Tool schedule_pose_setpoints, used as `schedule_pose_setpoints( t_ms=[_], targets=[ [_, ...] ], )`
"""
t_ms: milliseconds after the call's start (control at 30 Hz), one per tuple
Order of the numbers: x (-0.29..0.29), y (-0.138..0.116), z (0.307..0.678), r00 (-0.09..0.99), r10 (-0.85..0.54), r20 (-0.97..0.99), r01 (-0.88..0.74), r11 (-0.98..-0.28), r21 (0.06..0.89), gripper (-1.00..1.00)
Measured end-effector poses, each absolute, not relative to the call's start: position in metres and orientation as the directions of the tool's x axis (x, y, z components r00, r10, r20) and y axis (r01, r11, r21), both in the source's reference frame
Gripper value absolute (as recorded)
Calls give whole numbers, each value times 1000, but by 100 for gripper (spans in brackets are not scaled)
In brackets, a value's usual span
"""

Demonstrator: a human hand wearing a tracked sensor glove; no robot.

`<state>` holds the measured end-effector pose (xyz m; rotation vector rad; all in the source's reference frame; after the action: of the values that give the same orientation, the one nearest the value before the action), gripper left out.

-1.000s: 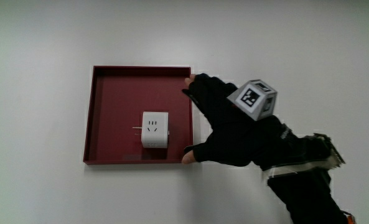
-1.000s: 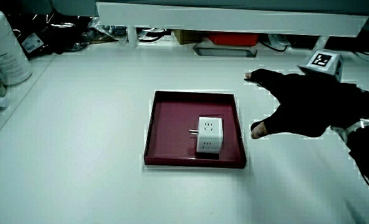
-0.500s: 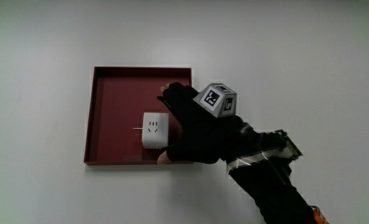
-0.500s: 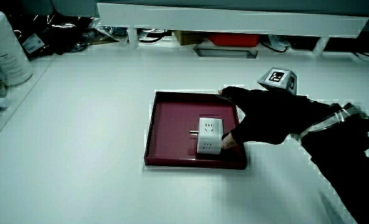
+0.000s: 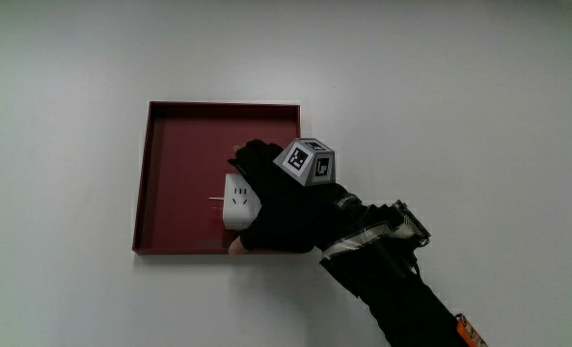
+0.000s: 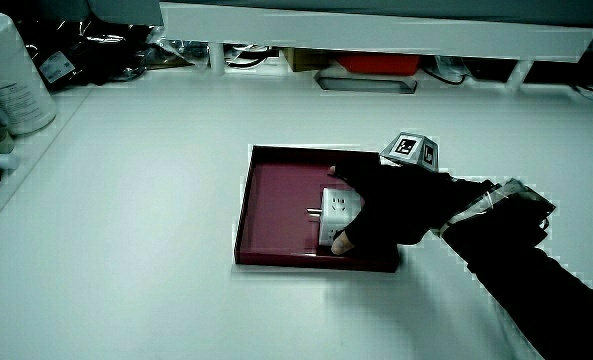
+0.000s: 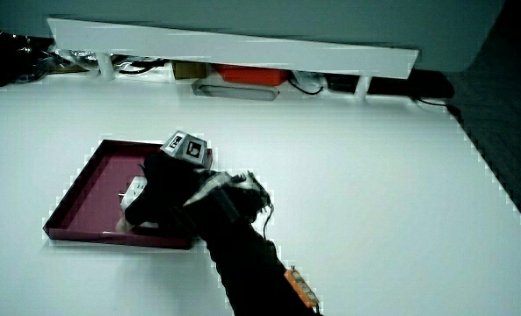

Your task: Pick socket

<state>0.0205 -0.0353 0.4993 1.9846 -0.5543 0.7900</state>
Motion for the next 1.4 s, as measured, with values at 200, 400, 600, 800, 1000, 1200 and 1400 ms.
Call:
schedule_pose_setpoints(
  t_ms=[200, 400, 600, 800, 1000, 1200, 1400],
  targets=[
    [21, -34, 507, 693, -71, 717, -639, -520, 567, 0],
    [24, -35, 504, 674, -56, 737, -632, -561, 535, 26],
    [26, -36, 505, 673, -56, 738, -615, -597, 515, 58],
    [26, -35, 504, 669, -75, 740, -618, -610, 496, 89],
    [27, -34, 497, 643, -89, 760, -637, -614, 467, 100],
    [36, -37, 474, 623, -127, 772, -656, -622, 428, 100],
    [54, -46, 461, 492, -146, 859, -740, -590, 324, 100]
  ],
)
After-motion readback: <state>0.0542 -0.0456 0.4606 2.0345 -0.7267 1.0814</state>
